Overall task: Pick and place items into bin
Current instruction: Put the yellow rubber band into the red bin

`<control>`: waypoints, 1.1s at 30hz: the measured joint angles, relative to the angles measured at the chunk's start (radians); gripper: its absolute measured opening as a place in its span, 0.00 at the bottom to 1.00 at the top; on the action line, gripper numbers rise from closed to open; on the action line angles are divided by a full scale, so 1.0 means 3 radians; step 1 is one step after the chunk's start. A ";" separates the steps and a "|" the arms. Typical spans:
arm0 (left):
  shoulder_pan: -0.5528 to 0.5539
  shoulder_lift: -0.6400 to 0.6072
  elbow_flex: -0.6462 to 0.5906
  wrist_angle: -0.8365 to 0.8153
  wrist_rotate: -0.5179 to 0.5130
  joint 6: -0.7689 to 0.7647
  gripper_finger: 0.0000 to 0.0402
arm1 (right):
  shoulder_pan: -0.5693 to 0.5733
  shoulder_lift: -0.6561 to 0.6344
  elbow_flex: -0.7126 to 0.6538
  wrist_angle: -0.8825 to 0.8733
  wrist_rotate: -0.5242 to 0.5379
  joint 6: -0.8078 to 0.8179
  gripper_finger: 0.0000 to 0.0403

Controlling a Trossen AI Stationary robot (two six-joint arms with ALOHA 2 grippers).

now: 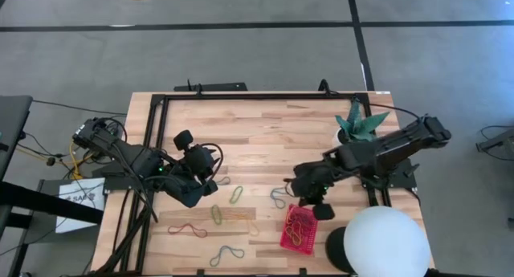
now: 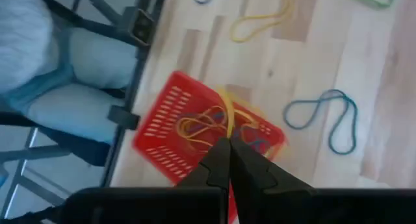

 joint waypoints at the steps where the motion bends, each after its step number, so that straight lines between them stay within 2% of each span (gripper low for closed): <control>1: 0.0000 0.0000 0.0000 0.0000 0.0000 0.0001 0.27 | 0.0037 -0.0030 0.0000 0.0000 -0.0031 0.0001 0.00; 14: 0.0001 0.0000 0.0000 0.0003 0.0000 0.0000 0.27 | 0.0377 -0.0046 -0.0001 0.0220 -0.0928 -0.0647 0.00; 17: 0.0001 0.0000 0.0000 0.0009 0.0000 0.0000 0.27 | 0.0370 -0.0049 0.0000 0.0233 -0.0861 -0.0636 0.00; 22: 0.0001 0.0001 0.0000 0.0015 -0.0012 -0.0001 0.27 | 0.0238 -0.0048 0.0000 0.0257 -0.0533 -0.0668 0.00; 27: 0.0001 0.0001 0.0000 0.0015 -0.0028 0.0000 0.27 | 0.0052 -0.0048 0.0000 0.0265 -0.0491 -0.0746 0.00; 33: 0.0001 0.0001 0.0000 0.0014 -0.0064 -0.0001 0.27 | -0.0139 -0.0051 0.0000 0.0372 -0.0004 -0.0939 0.00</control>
